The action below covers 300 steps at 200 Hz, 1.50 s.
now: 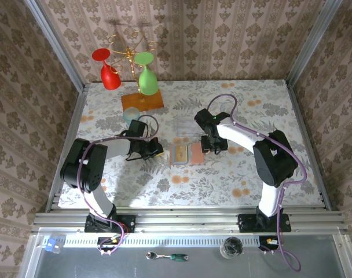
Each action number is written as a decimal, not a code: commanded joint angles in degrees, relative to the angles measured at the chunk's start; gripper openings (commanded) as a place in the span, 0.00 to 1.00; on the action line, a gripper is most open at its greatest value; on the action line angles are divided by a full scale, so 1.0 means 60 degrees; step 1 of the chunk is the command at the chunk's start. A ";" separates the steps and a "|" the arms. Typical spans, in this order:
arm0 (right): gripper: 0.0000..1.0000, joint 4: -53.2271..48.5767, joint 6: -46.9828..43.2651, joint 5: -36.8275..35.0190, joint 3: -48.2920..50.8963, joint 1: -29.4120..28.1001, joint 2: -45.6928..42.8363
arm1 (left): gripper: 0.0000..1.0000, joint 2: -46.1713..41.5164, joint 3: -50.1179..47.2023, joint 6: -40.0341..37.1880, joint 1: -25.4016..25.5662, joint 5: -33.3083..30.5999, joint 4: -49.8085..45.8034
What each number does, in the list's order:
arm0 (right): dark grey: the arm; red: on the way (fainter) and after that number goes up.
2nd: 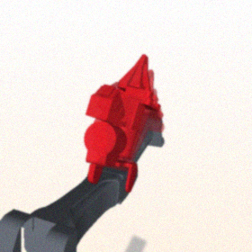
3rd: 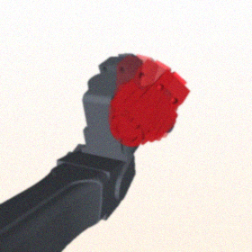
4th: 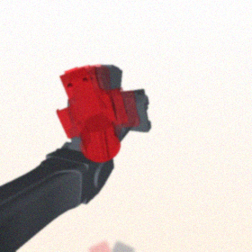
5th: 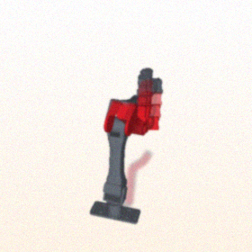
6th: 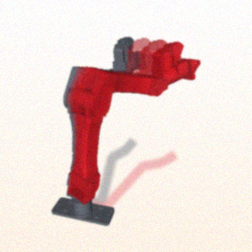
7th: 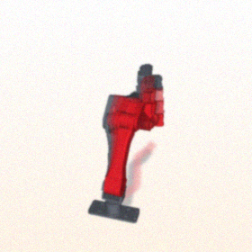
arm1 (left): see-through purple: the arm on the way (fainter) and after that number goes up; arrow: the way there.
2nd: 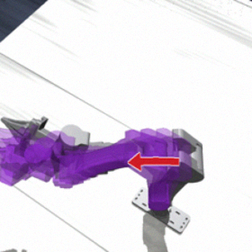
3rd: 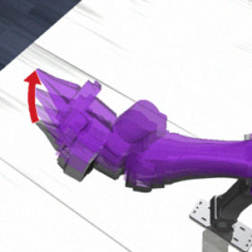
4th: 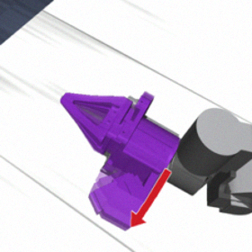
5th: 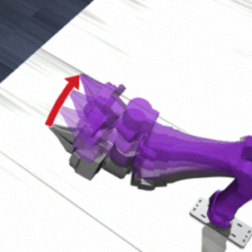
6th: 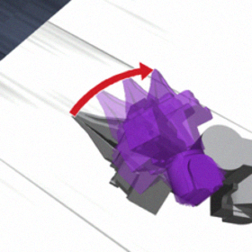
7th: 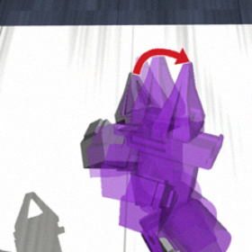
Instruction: Take the credit cards out of the card holder
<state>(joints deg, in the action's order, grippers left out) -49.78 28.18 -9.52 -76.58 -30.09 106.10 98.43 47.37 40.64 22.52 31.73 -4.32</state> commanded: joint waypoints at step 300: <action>0.57 0.0977 -0.0677 0.0155 0.0160 0.0517 0.1175 | 0.00 -0.0125 0.0835 0.0065 0.0904 0.0029 -0.0138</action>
<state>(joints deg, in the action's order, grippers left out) -45.98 25.02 -10.31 -74.54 -27.27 111.07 98.45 51.16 40.71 27.81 31.70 -4.71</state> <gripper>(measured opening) 0.571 0.050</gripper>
